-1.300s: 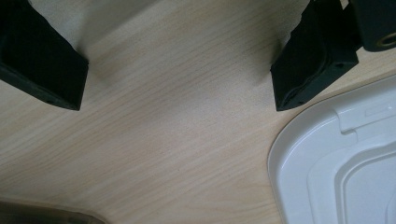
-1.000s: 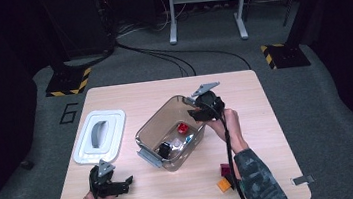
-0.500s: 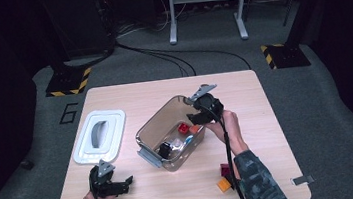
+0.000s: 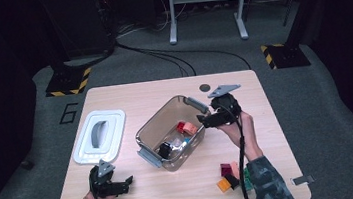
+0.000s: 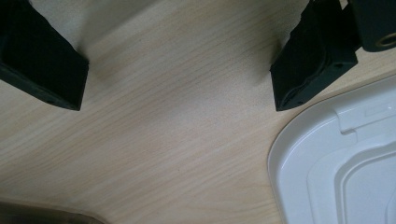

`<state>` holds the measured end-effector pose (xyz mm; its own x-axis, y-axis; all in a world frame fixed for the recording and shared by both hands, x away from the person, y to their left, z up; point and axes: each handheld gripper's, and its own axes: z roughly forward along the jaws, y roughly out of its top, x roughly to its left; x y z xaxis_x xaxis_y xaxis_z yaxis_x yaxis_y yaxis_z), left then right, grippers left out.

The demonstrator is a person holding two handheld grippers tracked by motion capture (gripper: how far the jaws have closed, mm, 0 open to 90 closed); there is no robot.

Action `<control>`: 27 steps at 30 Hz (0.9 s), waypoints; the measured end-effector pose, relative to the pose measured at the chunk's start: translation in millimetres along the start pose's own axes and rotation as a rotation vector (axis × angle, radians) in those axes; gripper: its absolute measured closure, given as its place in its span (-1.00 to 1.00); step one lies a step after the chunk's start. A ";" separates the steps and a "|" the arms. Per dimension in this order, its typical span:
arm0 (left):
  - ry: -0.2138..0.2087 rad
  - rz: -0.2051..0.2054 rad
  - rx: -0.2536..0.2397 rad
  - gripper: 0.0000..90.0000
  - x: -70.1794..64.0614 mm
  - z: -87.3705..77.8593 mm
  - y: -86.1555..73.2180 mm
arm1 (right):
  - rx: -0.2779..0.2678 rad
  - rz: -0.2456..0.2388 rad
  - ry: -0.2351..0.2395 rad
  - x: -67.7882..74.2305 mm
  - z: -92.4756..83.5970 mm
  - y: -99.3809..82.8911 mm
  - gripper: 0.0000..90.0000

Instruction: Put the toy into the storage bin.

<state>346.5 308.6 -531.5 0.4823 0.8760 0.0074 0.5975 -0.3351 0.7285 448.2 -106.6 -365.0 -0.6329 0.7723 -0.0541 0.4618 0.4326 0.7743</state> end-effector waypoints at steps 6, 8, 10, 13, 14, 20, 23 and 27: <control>0.000 -0.001 0.000 -0.92 0.0 0.0 0.0 | 0.020 0.049 -0.016 -8.9 -15.0 -24.1 -0.70; 0.000 0.000 0.000 -0.91 0.0 0.0 0.0 | 0.029 0.056 -0.019 -13.2 -18.9 -33.9 -0.70; 0.000 0.000 0.000 -0.92 0.0 0.0 0.0 | 0.040 0.082 -0.027 -15.8 -22.2 -44.1 -0.72; 0.000 0.000 0.000 -0.92 -0.1 0.0 0.0 | 0.059 0.117 -0.038 -20.4 -26.3 -60.2 -0.80; 0.000 0.000 0.000 -0.92 0.0 0.0 0.0 | 0.071 0.119 -0.038 -23.0 -27.1 -66.0 -0.86; 0.000 -0.001 0.001 -0.92 0.0 0.0 0.0 | 0.105 0.197 -0.052 -28.2 -31.8 -97.0 -0.90; -0.001 -0.001 0.001 -0.91 0.1 0.0 0.0 | 0.127 0.222 -0.064 -30.4 -32.7 -111.3 -1.00; 0.001 -0.001 0.006 -0.91 0.1 -0.2 0.3 | 0.171 0.284 -0.063 -30.5 -32.3 -130.8 -1.00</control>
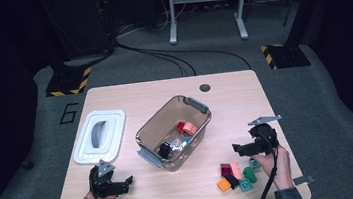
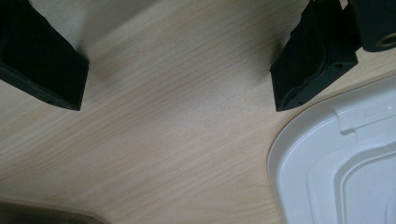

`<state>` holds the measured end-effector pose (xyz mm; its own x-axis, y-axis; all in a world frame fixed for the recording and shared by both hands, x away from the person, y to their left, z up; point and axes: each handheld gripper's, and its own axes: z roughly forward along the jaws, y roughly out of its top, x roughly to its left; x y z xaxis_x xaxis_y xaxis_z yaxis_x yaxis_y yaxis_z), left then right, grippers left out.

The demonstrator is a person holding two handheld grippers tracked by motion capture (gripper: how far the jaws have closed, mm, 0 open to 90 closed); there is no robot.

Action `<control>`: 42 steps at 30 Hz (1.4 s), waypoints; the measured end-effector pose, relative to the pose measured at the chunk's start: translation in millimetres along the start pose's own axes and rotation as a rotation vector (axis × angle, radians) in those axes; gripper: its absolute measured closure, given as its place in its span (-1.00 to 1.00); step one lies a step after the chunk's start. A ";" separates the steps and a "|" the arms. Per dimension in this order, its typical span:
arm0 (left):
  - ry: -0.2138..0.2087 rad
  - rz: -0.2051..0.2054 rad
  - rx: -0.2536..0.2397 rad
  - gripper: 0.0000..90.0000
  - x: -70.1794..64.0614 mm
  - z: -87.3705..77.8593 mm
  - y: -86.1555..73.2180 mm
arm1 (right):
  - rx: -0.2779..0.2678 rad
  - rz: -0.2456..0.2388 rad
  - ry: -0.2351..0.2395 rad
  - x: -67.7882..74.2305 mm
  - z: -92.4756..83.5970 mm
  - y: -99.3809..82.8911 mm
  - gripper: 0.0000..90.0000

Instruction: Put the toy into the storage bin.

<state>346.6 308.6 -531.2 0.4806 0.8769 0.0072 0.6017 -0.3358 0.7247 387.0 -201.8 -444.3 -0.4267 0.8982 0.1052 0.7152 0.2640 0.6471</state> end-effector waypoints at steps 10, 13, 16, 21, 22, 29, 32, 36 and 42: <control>0.000 -0.001 -0.001 -0.91 0.0 0.1 0.0 | 0.092 0.113 -0.020 -12.0 6.6 -38.0 -0.56; 0.000 0.000 -0.001 -0.91 0.0 0.1 0.0 | 0.111 0.141 -0.035 -14.0 6.8 -46.3 -0.35; 0.000 0.000 -0.001 -0.91 0.0 0.1 0.0 | 0.124 0.161 -0.050 -16.3 8.1 -51.0 -0.17; 0.000 0.000 -0.001 -0.91 0.0 0.1 0.0 | 0.141 0.157 -0.048 -16.3 8.9 -53.3 0.07; 0.000 -0.001 -0.001 -0.91 0.0 0.1 0.0 | 0.145 0.153 -0.052 -16.1 9.3 -53.0 0.08; 0.000 0.000 -0.001 -0.91 0.0 0.1 0.0 | 0.172 0.126 -0.080 -11.3 14.4 -51.6 0.27; 0.001 -0.001 -0.001 -0.91 0.0 0.1 0.0 | 0.167 0.120 -0.090 -9.6 13.5 -50.3 0.30; 0.000 0.000 -0.004 -0.91 -0.1 0.2 -0.1 | 0.146 0.101 -0.090 -9.6 14.4 -48.6 0.31; 0.001 0.000 -0.001 -0.91 0.0 0.0 0.0 | 0.119 0.094 -0.073 -9.4 15.8 -42.5 0.31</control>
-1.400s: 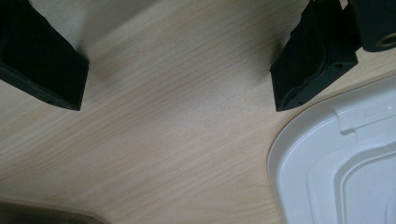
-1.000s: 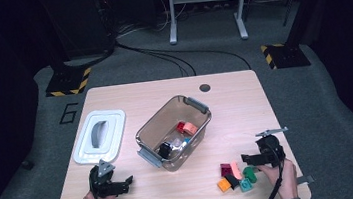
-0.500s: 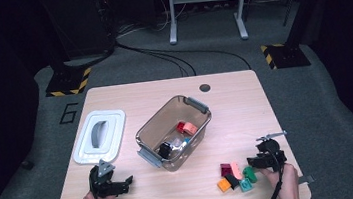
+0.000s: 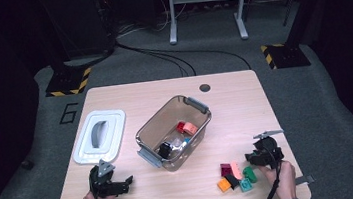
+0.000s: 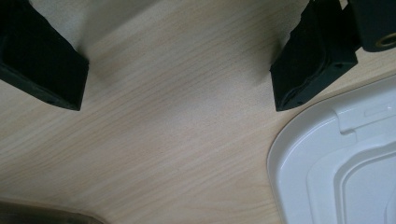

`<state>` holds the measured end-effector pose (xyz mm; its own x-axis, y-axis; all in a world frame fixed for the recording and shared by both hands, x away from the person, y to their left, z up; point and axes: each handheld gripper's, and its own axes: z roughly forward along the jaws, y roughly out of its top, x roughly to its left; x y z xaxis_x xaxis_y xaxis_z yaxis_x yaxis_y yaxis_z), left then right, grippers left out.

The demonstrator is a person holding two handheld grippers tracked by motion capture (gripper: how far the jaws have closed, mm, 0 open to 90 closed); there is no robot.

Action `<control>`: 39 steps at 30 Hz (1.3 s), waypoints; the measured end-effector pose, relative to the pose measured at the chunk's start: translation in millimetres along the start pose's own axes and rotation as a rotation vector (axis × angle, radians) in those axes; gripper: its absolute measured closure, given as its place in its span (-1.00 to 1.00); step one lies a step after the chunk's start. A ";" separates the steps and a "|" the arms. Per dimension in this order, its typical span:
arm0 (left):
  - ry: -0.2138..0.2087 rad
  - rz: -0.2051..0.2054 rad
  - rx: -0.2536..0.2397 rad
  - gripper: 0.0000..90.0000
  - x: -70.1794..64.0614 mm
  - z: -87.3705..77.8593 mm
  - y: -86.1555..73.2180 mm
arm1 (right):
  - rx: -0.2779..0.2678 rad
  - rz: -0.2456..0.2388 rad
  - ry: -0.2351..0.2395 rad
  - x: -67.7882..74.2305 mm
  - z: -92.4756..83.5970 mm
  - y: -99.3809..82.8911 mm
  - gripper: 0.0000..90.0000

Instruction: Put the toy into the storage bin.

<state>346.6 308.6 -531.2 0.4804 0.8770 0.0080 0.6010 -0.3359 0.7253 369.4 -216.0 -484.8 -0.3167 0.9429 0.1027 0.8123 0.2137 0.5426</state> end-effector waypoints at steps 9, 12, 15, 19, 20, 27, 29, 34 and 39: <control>0.000 0.001 -0.007 -0.91 0.0 0.4 -0.1 | -0.049 -0.037 0.014 5.8 3.3 16.8 0.31; 0.001 0.001 -0.007 -0.91 0.0 0.4 -0.1 | -0.054 -0.051 0.019 9.2 5.0 23.4 0.31; 0.001 0.001 -0.007 -0.91 0.0 0.4 -0.1 | -0.067 -0.074 0.029 10.2 6.3 30.0 0.31; 0.000 0.001 -0.008 -0.91 0.1 0.5 -0.1 | -0.079 -0.082 0.039 13.7 5.1 39.2 0.31; 0.001 0.000 -0.007 -0.91 0.0 0.4 -0.1 | -0.082 -0.085 0.041 14.0 5.0 40.8 0.31; -0.001 0.000 -0.004 -0.91 0.0 0.2 -0.1 | -0.111 -0.106 0.043 18.2 0.9 55.8 0.31; -0.001 0.000 -0.003 -0.91 0.0 0.2 -0.1 | -0.119 -0.112 0.041 19.9 -0.7 59.9 0.31; 0.000 -0.001 -0.004 -0.91 0.0 0.2 -0.1 | -0.142 -0.131 0.041 24.4 -5.3 72.5 0.31; -0.001 -0.001 -0.004 -0.91 0.0 0.2 -0.2 | -0.156 -0.140 0.040 26.6 -9.7 83.0 0.31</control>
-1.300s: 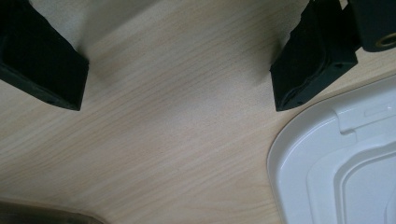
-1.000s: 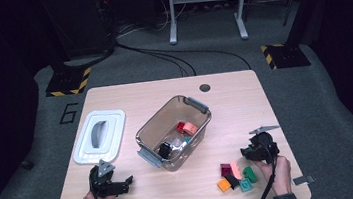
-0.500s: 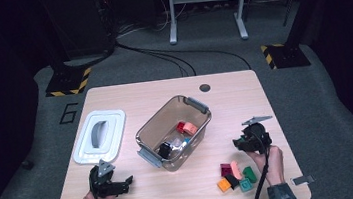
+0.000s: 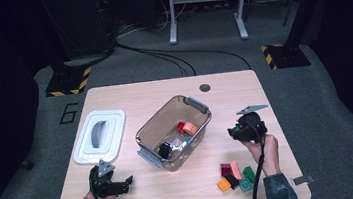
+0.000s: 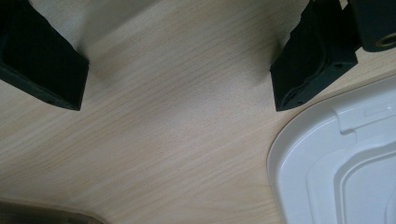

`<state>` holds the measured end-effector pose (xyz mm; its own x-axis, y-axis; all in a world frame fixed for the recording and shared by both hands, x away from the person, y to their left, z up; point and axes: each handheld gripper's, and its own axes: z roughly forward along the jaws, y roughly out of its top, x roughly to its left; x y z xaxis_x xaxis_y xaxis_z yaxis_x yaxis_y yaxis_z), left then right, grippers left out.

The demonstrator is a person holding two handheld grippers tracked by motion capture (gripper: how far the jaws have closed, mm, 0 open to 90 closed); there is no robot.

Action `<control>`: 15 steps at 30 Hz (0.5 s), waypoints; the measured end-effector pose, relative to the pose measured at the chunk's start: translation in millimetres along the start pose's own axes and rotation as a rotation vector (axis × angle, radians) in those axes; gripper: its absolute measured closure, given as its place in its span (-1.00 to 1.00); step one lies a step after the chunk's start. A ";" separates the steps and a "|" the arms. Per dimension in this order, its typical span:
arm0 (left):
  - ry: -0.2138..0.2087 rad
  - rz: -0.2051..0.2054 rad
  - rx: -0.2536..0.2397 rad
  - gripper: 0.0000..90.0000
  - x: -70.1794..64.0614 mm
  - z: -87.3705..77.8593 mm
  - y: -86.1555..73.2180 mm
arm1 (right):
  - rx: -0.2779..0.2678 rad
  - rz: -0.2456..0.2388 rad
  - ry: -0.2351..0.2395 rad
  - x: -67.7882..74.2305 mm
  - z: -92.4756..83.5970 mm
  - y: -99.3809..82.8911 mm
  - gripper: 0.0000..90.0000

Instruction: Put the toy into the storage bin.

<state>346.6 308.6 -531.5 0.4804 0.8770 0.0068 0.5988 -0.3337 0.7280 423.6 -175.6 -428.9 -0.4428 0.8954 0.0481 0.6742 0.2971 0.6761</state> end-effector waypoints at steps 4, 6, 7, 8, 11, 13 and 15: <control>0.000 0.000 0.000 -0.91 0.0 0.0 0.0 | -0.014 -0.006 -0.004 -1.1 -1.4 6.1 0.31; 0.000 0.000 0.000 -0.91 0.0 0.0 0.0 | -0.028 -0.002 -0.004 -2.4 -4.1 12.6 0.31; 0.000 0.001 0.004 -0.91 0.1 -0.2 0.1 | -0.031 -0.002 -0.005 -2.7 -5.1 15.0 0.31; 0.001 0.001 0.004 -0.91 0.0 -0.2 0.2 | -0.036 -0.008 -0.004 -3.0 -5.9 17.4 0.31; 0.001 0.001 0.004 -0.91 0.1 -0.3 0.2 | -0.045 -0.015 -0.011 -1.7 -8.9 24.8 0.31; 0.001 0.001 0.004 -0.91 0.0 -0.2 0.2 | -0.053 -0.019 -0.015 -0.8 -10.2 30.0 0.31; 0.000 0.000 0.001 -0.91 0.0 0.0 0.0 | -0.053 -0.015 -0.020 0.5 -11.7 35.2 0.31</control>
<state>346.6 308.6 -531.4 0.4804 0.8770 0.0070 0.5994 -0.3341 0.7274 440.3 -168.6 -396.4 -0.4408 0.8973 0.0234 0.6348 0.2932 0.7149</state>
